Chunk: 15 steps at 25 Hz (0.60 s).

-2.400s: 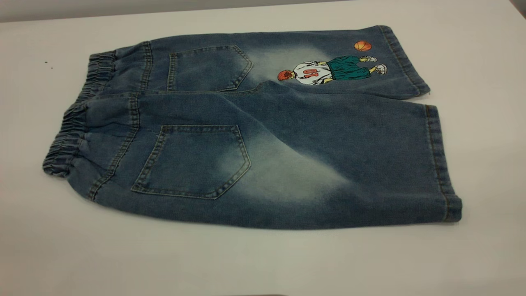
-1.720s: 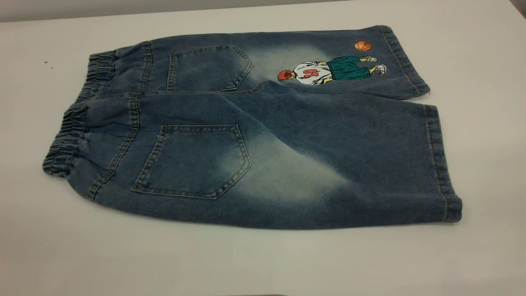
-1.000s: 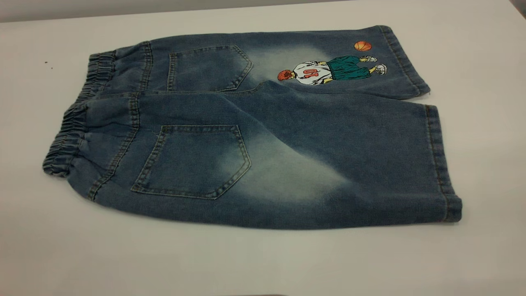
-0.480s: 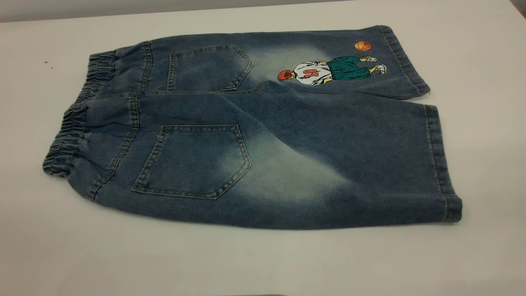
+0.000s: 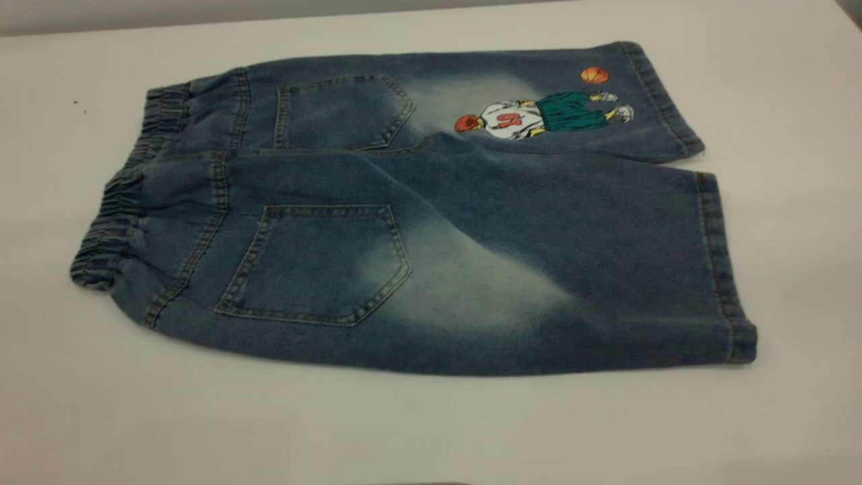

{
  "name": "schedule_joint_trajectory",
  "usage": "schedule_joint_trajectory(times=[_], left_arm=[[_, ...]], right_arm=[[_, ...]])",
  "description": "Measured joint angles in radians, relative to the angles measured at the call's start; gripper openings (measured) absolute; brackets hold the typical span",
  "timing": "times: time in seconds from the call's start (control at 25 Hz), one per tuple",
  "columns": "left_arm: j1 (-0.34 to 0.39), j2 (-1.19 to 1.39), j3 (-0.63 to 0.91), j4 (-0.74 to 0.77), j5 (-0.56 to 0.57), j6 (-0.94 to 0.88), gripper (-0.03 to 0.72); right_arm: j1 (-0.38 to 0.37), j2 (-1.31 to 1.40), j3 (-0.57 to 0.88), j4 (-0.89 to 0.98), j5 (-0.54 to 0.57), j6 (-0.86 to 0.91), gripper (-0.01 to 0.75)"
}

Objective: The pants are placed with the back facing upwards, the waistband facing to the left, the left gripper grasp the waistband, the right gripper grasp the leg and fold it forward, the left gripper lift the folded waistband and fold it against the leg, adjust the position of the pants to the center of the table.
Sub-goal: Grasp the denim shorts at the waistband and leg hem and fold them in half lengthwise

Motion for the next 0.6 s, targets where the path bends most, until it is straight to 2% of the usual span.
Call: schedule_joint_trajectory(times=[0.32,0.6], left_arm=[[0.000,0.457,-0.022,-0.048,-0.233,-0.079,0.587],[0.000,0.862,-0.022,-0.053,-0.415,-0.088,0.587]], right_arm=[[0.000,0.295,-0.069,-0.007,-0.115,0.000,0.560],[0.000,0.456,-0.077,0.003,-0.171,0.000,0.560]])
